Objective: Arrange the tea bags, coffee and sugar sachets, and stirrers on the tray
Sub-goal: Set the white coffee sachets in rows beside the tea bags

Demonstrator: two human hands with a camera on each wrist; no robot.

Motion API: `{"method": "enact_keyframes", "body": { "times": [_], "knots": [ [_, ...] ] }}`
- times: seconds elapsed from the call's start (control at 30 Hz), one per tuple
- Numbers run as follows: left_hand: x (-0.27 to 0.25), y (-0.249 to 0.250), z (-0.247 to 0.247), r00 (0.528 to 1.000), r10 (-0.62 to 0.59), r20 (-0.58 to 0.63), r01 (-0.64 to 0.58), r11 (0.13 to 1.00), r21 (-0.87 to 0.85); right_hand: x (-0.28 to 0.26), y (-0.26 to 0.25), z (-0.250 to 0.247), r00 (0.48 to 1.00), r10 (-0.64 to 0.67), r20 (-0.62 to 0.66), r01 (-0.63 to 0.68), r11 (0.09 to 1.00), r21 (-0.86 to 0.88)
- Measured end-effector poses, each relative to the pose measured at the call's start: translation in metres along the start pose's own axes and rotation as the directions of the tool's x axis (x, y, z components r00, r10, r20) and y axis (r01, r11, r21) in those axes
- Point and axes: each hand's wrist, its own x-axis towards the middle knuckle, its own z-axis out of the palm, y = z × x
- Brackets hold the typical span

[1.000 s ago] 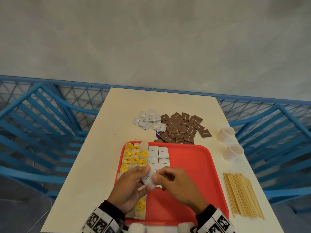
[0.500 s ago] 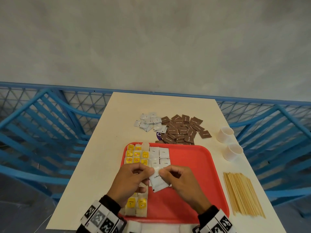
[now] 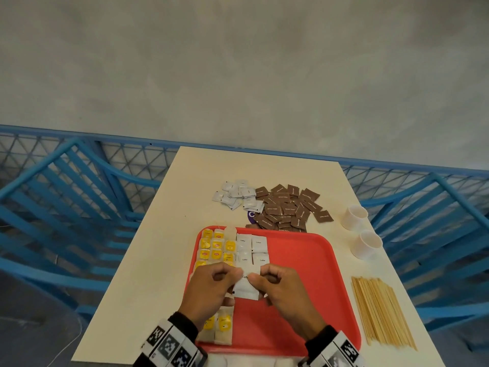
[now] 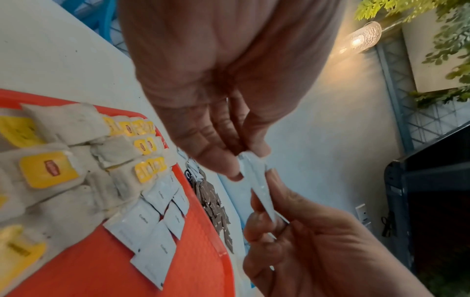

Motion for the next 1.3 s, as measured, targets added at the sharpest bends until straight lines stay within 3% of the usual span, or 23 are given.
{"method": "enact_keyframes", "body": {
  "times": [0.1, 0.17, 0.23, 0.3, 0.57, 0.73, 0.83, 1.1, 1.3],
  "knots": [
    [0.003, -0.008, -0.01, 0.998, -0.014, -0.06, 0.013, 1.0, -0.017, 0.011, 0.018, -0.005, 0.995, 0.067, -0.073, -0.073, 0.994, -0.082],
    [0.003, -0.018, -0.024, 0.994, -0.039, -0.106, 0.038, 0.999, -0.01, 0.018, 0.041, -0.008, 0.977, 0.178, -0.121, -0.194, 0.972, -0.132],
    [0.001, -0.027, -0.036, 0.99, -0.067, -0.124, 0.069, 0.998, 0.011, 0.022, 0.063, -0.005, 0.949, 0.291, -0.119, -0.311, 0.924, -0.22],
    [-0.001, -0.035, -0.046, 0.988, -0.093, -0.123, 0.094, 0.996, 0.008, 0.023, 0.077, 0.002, 0.937, 0.338, -0.091, -0.35, 0.889, -0.297],
    [-0.001, -0.049, -0.055, 0.988, -0.105, -0.111, 0.112, 0.992, 0.063, 0.018, 0.073, 0.011, 0.955, 0.215, -0.202, -0.294, 0.762, -0.577],
    [0.005, -0.048, -0.043, 0.996, -0.086, -0.033, 0.091, 0.979, 0.18, 0.01, 0.073, 0.016, 0.974, 0.223, 0.043, -0.116, 0.651, -0.75],
    [0.008, -0.045, -0.036, 0.998, -0.068, 0.008, 0.064, 0.966, 0.249, 0.012, 0.075, 0.022, 0.976, 0.203, 0.075, -0.055, 0.57, -0.82],
    [0.009, -0.039, -0.033, 0.995, -0.069, 0.065, 0.052, 0.969, 0.243, 0.013, 0.072, 0.026, 0.981, 0.184, 0.061, -0.058, 0.58, -0.812],
    [0.016, -0.01, -0.046, 0.993, -0.046, 0.11, 0.012, 0.956, 0.293, 0.027, 0.045, 0.009, 0.979, 0.202, 0.024, -0.113, 0.64, -0.76]
  ]
}}
